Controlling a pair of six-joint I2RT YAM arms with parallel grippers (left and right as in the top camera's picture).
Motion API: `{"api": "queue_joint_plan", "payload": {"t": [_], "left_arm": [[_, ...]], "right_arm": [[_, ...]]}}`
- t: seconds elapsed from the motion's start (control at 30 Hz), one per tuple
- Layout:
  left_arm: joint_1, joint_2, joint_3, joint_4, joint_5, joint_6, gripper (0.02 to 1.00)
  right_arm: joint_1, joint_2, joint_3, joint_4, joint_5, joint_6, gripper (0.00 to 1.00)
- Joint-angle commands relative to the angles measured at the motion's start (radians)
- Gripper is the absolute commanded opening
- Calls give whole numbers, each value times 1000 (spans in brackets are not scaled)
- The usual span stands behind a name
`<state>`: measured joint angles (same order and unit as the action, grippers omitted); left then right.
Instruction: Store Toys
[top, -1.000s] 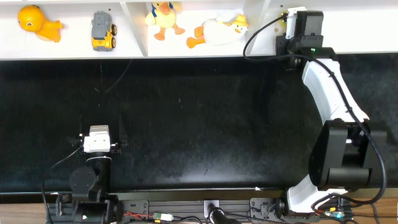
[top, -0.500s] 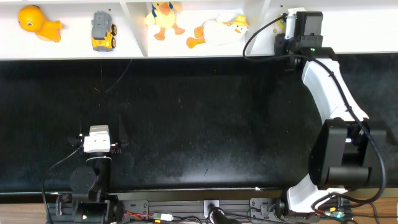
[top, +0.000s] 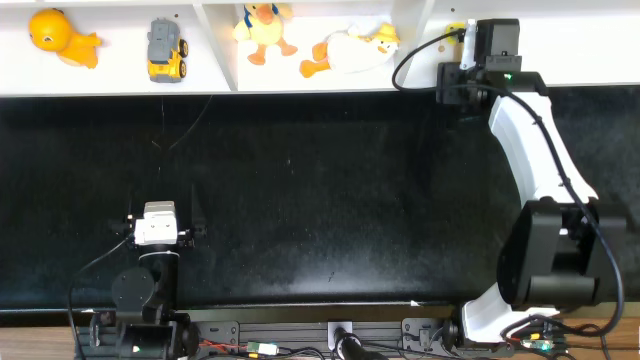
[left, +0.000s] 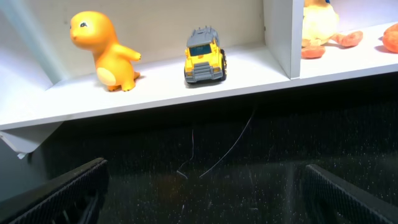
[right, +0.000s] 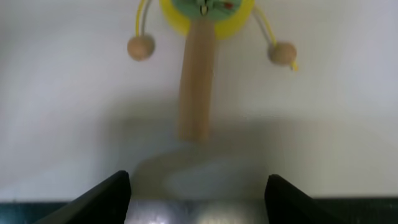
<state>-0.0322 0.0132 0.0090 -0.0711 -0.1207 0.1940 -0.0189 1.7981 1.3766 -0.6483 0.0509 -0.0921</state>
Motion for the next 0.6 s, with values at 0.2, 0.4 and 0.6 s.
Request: {"api": "queue_joint_plan", "payload": {"t": [0.2, 0.4, 0.6], "left_arm": [[-2, -10, -1, -2, -8, 19, 998], [-2, -10, -1, -2, -8, 19, 998], [-2, -10, -1, -2, -8, 19, 998]], "right_arm": [[-1, -120, -15, -155, 21, -21, 726], [-1, -230, -118, -185, 53, -20, 737], [-1, -389, -261, -195, 51, -3, 833]]}}
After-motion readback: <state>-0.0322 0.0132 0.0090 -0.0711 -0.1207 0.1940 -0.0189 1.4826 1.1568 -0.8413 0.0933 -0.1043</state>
